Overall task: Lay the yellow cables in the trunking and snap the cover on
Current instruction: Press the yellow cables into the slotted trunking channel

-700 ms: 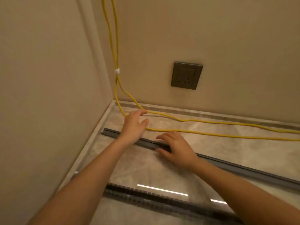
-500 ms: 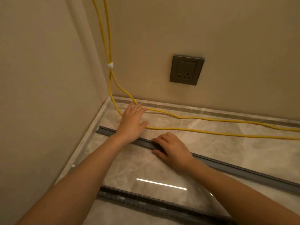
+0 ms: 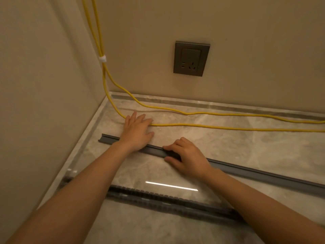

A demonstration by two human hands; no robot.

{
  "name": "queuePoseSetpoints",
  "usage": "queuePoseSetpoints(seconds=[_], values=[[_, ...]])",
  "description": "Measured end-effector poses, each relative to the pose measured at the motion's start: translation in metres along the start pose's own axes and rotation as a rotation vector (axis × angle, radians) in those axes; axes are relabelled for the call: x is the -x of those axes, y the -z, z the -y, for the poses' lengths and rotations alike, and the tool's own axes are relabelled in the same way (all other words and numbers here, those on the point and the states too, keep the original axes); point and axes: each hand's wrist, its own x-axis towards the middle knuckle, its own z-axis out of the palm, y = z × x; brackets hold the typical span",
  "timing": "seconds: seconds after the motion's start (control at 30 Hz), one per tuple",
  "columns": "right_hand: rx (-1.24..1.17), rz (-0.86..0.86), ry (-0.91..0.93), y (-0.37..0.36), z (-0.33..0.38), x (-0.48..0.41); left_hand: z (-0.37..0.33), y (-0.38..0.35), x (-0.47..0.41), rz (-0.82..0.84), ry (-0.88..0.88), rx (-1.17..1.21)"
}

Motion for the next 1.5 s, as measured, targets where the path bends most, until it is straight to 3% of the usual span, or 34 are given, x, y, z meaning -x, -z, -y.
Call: queuePoseSetpoints(seconds=[0.33, 0.43, 0.7, 0.9, 1.0, 1.13, 1.27, 1.5], values=[[-0.09, -0.001, -0.116, 0.031, 0.004, 0.039, -0.083, 0.003, 0.071, 0.006, -0.263, 0.344], [-0.049, 0.016, -0.162, 0.043, 0.006, 0.072, -0.092, -0.007, 0.105, -0.05, -0.345, 0.271], [0.145, -0.177, -0.274, 0.048, 0.034, 0.152, -0.103, -0.048, 0.158, -0.079, -0.569, -0.084], [0.207, -0.233, -0.274, 0.035, 0.039, 0.179, -0.109, -0.055, 0.159, -0.245, -0.509, 0.042], [0.21, -0.355, -0.198, 0.037, 0.037, 0.181, -0.109, -0.052, 0.162, -0.289, -0.499, 0.14], [0.243, -0.474, -0.044, 0.06, 0.036, 0.174, -0.111, -0.032, 0.158, -0.382, -0.563, 0.189], [0.269, -0.541, -0.014, 0.088, 0.034, 0.157, -0.121, -0.002, 0.143, -0.473, -0.611, 0.162], [0.308, -0.532, 0.001, 0.122, 0.012, 0.122, -0.135, 0.026, 0.1, -0.47, -0.556, 0.244]])
